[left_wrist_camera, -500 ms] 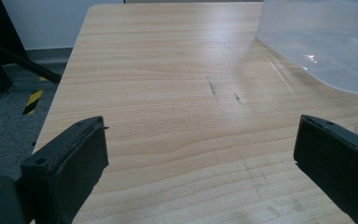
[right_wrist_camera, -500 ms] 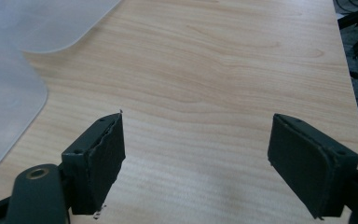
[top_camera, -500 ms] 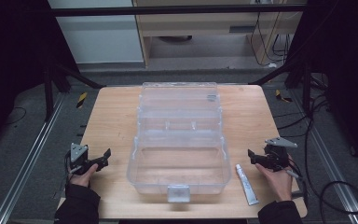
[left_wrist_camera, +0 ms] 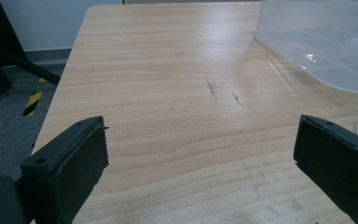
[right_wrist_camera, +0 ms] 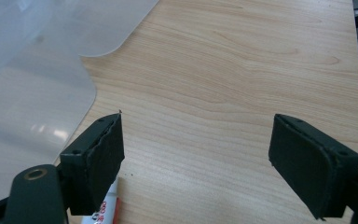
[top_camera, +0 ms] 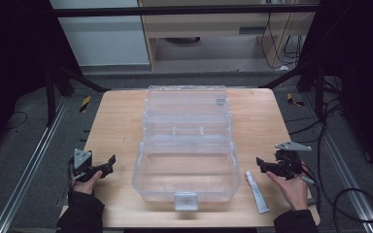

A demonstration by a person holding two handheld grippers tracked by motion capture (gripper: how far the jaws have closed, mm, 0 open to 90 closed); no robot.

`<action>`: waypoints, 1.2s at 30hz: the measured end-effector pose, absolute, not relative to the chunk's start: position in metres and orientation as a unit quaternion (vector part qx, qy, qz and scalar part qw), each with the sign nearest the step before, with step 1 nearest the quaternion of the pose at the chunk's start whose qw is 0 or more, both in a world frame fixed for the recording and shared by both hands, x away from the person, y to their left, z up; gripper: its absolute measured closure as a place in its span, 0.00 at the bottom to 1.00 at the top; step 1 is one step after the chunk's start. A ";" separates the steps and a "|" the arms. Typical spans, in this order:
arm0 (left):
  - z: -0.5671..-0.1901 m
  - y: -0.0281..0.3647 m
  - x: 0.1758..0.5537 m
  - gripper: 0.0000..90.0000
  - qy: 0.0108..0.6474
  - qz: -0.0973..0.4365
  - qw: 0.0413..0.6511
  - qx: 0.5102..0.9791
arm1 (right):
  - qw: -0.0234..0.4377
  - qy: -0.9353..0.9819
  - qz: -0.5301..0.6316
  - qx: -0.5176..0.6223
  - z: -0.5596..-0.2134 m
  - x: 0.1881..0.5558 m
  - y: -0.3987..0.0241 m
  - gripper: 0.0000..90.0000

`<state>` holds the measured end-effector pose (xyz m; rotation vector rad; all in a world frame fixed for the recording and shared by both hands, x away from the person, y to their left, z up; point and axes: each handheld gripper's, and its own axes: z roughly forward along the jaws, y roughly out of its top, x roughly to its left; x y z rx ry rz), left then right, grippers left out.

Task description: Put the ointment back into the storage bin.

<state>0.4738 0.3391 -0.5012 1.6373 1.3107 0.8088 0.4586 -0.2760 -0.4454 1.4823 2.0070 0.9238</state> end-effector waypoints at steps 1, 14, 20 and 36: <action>-0.501 0.339 0.474 0.03 0.526 0.324 0.432 0.657 | 0.238 0.733 0.337 0.541 -0.445 0.459 -0.276 0.20; -0.501 0.339 0.474 0.03 0.524 0.325 0.431 0.659 | 0.234 0.760 0.311 0.521 -0.412 0.453 -0.263 0.30; -0.501 0.339 0.474 0.03 0.524 0.324 0.432 0.659 | 0.216 0.768 0.312 0.516 -0.404 0.453 -0.257 0.34; -0.501 0.339 0.474 0.03 0.524 0.323 0.432 0.659 | 0.155 0.792 0.261 0.530 -0.401 0.458 -0.241 0.46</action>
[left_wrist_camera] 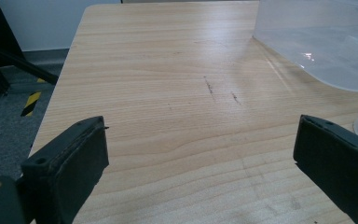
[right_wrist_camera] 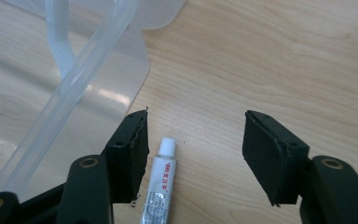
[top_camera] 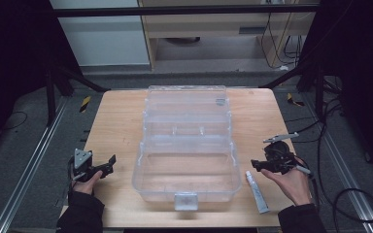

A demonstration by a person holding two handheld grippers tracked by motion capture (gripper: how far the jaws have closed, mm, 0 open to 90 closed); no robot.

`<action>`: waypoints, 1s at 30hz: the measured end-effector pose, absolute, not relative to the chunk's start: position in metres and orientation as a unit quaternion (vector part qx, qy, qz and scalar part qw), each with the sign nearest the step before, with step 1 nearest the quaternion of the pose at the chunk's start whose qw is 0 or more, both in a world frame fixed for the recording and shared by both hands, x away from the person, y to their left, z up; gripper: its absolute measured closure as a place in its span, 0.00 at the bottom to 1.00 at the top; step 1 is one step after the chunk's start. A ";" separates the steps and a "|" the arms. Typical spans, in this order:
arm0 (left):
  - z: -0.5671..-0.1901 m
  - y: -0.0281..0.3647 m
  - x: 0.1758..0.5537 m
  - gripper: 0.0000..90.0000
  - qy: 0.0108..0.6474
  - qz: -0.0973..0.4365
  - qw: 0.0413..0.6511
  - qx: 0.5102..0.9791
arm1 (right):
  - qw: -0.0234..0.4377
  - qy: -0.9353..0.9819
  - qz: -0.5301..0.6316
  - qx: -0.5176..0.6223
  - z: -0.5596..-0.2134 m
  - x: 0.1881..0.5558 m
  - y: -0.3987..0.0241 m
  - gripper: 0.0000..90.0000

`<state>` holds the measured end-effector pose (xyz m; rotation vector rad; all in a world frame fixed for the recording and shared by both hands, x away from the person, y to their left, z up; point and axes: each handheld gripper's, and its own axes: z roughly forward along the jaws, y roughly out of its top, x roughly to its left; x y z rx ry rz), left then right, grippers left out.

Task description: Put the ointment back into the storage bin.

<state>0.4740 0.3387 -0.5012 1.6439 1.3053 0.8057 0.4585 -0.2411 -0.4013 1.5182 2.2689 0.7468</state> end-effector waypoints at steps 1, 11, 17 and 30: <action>-0.501 0.339 0.474 0.03 0.524 0.323 0.432 0.659 | 0.151 0.793 0.255 0.532 -0.402 0.459 -0.240 0.46; -0.501 0.339 0.474 0.03 0.524 0.323 0.432 0.659 | 0.121 0.805 0.217 0.538 -0.413 0.458 -0.235 0.53; -0.501 0.339 0.474 0.03 0.524 0.323 0.432 0.659 | 0.099 0.812 0.192 0.542 -0.419 0.459 -0.233 0.55; -0.501 0.339 0.474 0.03 0.523 0.323 0.432 0.660 | 0.074 0.823 0.168 0.537 -0.428 0.461 -0.227 0.62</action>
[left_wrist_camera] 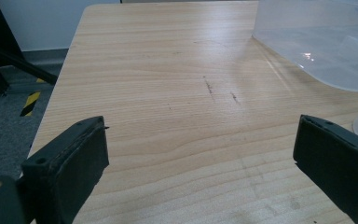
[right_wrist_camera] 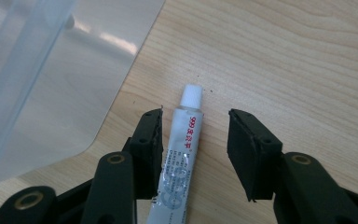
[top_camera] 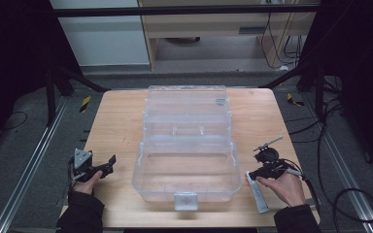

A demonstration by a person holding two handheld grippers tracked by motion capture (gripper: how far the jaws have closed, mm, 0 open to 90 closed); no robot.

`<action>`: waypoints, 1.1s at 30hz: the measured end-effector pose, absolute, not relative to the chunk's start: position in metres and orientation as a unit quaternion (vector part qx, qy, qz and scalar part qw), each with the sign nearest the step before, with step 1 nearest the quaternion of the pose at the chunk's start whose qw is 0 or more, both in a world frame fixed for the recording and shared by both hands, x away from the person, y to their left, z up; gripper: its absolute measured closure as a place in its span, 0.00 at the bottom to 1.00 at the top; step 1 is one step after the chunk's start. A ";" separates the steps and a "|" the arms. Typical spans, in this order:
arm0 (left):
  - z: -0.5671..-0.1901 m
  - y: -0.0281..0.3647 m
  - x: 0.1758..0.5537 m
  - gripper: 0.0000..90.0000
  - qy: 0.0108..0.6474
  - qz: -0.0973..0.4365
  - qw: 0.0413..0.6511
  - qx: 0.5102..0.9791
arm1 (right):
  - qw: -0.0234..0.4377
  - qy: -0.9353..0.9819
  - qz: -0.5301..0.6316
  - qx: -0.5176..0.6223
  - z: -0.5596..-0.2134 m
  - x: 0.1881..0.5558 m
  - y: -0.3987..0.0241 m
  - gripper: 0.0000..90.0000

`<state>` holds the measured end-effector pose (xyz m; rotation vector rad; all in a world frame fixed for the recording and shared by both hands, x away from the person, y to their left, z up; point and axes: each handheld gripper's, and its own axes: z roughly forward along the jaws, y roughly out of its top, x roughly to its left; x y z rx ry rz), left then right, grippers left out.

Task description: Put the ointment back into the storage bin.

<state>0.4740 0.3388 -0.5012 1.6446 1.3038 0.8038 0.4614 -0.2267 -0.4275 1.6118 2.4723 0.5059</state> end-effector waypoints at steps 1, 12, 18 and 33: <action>-0.501 0.339 0.474 0.03 0.523 0.322 0.433 0.660 | 0.068 0.824 0.164 0.538 -0.429 0.462 -0.225 0.62; -0.501 0.339 0.474 0.03 0.523 0.322 0.432 0.660 | 0.051 0.831 0.145 0.535 -0.443 0.461 -0.227 0.65; -0.501 0.339 0.474 0.03 0.523 0.322 0.433 0.660 | 0.043 0.835 0.133 0.533 -0.449 0.464 -0.222 0.67; -0.501 0.339 0.474 0.03 0.524 0.322 0.433 0.659 | 0.032 0.842 0.103 0.529 -0.461 0.469 -0.215 0.75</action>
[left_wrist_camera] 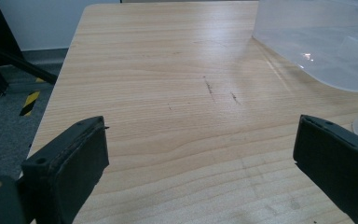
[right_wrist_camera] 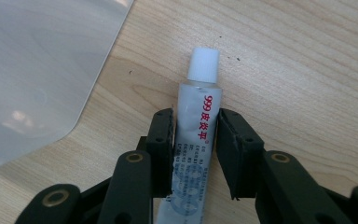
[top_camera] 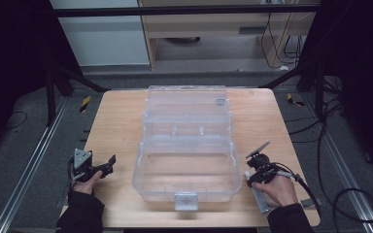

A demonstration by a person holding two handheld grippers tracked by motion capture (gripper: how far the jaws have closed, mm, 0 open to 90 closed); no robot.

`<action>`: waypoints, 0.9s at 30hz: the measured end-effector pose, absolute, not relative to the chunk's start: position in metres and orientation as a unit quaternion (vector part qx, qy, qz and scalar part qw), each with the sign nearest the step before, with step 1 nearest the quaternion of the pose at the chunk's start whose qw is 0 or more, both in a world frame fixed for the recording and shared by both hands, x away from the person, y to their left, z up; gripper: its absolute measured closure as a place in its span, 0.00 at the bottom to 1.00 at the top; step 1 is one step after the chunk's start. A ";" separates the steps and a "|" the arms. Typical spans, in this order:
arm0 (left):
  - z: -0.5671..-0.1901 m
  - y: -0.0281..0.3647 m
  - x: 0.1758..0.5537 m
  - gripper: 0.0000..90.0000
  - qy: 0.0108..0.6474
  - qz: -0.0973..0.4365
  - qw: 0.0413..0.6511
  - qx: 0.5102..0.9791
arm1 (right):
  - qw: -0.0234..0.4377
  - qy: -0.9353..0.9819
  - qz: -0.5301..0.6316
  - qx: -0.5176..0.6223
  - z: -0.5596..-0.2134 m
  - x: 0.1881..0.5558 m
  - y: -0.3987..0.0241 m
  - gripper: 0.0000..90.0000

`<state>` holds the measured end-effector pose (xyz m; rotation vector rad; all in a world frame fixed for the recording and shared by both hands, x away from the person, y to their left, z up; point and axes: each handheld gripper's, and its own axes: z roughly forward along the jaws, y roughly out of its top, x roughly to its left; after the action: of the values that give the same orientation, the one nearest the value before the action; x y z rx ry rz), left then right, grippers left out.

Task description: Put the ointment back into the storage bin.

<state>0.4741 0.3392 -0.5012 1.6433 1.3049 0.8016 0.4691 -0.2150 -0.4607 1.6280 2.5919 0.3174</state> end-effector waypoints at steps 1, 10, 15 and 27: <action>-0.501 0.339 0.474 0.03 0.524 0.322 0.433 0.659 | 0.032 0.843 0.102 0.528 -0.461 0.469 -0.215 0.75; -0.501 0.339 0.474 0.03 0.524 0.321 0.433 0.659 | 0.030 0.845 0.094 0.525 -0.464 0.470 -0.212 0.77; -0.501 0.339 0.474 0.03 0.524 0.321 0.433 0.660 | 0.030 0.848 0.091 0.521 -0.465 0.471 -0.212 0.77; -0.501 0.339 0.474 0.03 0.523 0.322 0.432 0.660 | 0.035 0.851 0.103 0.514 -0.457 0.468 -0.216 0.78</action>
<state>0.4742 0.3389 -0.5012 1.6445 1.3045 0.8027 0.4683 -0.2160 -0.4569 1.5811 2.6139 0.3169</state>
